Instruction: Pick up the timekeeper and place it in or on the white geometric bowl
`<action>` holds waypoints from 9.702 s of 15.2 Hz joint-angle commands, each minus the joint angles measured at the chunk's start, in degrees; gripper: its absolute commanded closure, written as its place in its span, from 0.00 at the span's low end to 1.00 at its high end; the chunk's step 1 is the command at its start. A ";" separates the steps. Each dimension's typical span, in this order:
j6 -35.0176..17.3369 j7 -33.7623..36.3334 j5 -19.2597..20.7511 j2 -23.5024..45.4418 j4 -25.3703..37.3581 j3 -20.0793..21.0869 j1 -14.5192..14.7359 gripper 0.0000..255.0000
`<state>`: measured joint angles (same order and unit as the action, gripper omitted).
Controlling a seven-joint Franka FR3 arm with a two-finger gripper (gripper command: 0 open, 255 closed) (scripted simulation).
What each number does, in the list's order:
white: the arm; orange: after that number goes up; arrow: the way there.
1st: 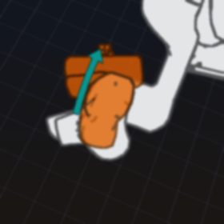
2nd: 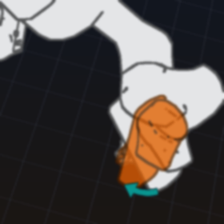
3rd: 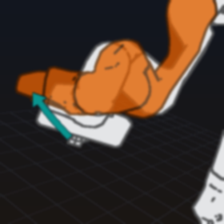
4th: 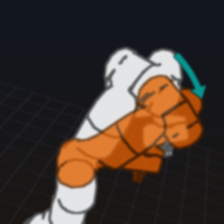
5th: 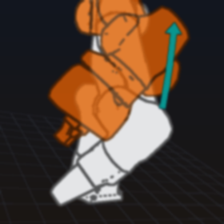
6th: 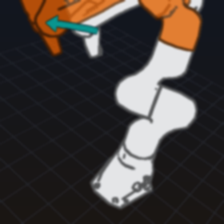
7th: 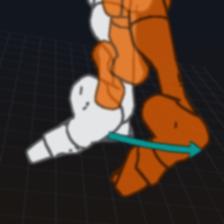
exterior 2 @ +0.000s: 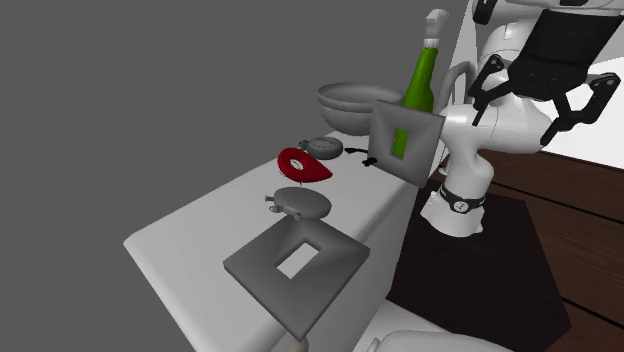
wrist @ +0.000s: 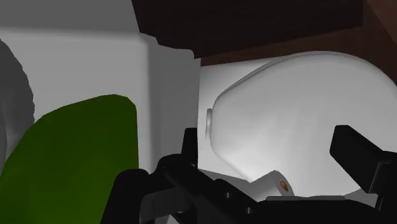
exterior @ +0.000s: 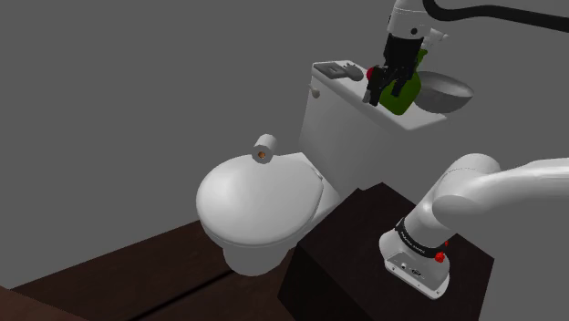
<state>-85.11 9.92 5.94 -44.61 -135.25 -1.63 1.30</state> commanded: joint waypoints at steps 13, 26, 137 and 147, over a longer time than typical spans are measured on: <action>-14.05 -8.74 4.29 18.25 10.62 -10.04 -2.91 0.00; -21.85 -20.38 -2.24 42.25 32.80 -19.32 -5.24 0.00; -8.39 -30.42 11.57 2.37 10.41 -23.21 -15.50 0.00; -1.61 -31.07 10.33 4.11 18.82 -21.84 -14.94 0.00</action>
<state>-86.89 -21.08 16.31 -40.66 -116.73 -23.43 -13.68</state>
